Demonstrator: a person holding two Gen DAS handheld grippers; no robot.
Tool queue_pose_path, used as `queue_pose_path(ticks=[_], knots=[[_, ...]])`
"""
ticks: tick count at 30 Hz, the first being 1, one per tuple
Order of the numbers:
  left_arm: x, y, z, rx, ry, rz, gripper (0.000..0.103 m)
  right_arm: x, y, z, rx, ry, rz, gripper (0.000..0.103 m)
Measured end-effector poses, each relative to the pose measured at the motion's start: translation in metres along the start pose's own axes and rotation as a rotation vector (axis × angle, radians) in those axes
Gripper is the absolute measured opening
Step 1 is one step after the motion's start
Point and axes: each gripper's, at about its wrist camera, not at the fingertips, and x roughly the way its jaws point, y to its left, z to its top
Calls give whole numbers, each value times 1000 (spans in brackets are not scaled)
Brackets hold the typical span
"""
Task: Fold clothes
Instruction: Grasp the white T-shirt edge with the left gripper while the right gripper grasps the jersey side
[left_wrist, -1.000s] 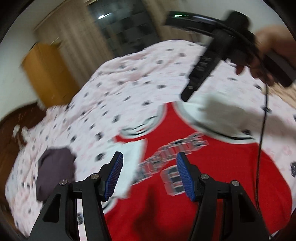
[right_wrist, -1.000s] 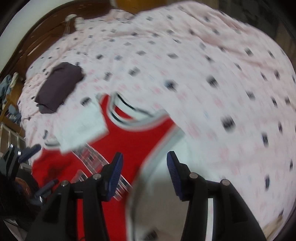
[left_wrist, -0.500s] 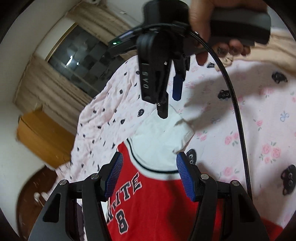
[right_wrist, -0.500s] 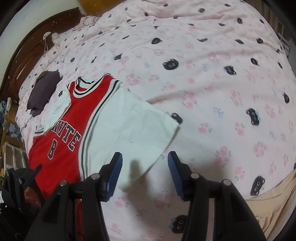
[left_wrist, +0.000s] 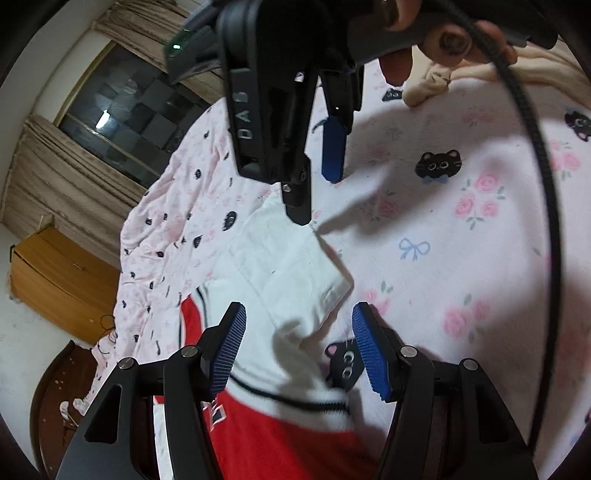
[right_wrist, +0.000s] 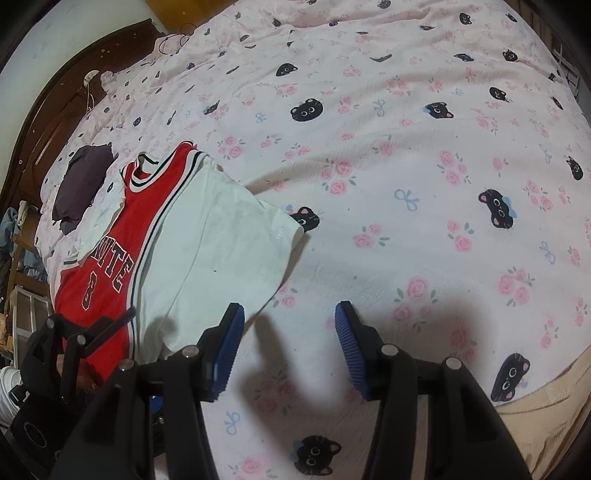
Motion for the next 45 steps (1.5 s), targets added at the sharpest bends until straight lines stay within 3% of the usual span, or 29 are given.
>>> queue_pose_path(ticks=[7,8,10,11,12,16,27,33,34,36,40,42,45], knots=[[11,-9,6,-9,-6,-31,55,4,-9,3,17,1,48,53],[12,-10,6,-11,-3,-40,50,3,-12,4,31,-4,70,53],[14,-13,7,-15,3,-57,32,3,-19,5,89,-7,139,54],[15,-14,7,-16,6,-65,15,4,-23,6,125,-7,179,57],[17,-16,7,-16,12,-70,9,5,-27,6,160,-8,218,58],[22,-10,7,-64,23,-105,6,7,-36,10,251,-34,344,58],[-3,30,5,-238,-63,-112,4,35,-40,23,398,-20,521,64],[-8,49,2,-308,-87,-118,4,47,-29,34,428,-32,544,65],[-8,49,1,-316,-85,-122,4,44,-25,37,416,-43,531,63],[-7,52,0,-330,-79,-131,4,39,-19,45,394,-63,505,46],[-9,63,-4,-380,-80,-144,4,25,-5,58,356,-73,434,24],[-9,70,-7,-410,-76,-157,4,20,3,63,339,-69,405,6],[-10,79,-12,-455,-71,-164,4,15,10,68,333,-65,371,4]])
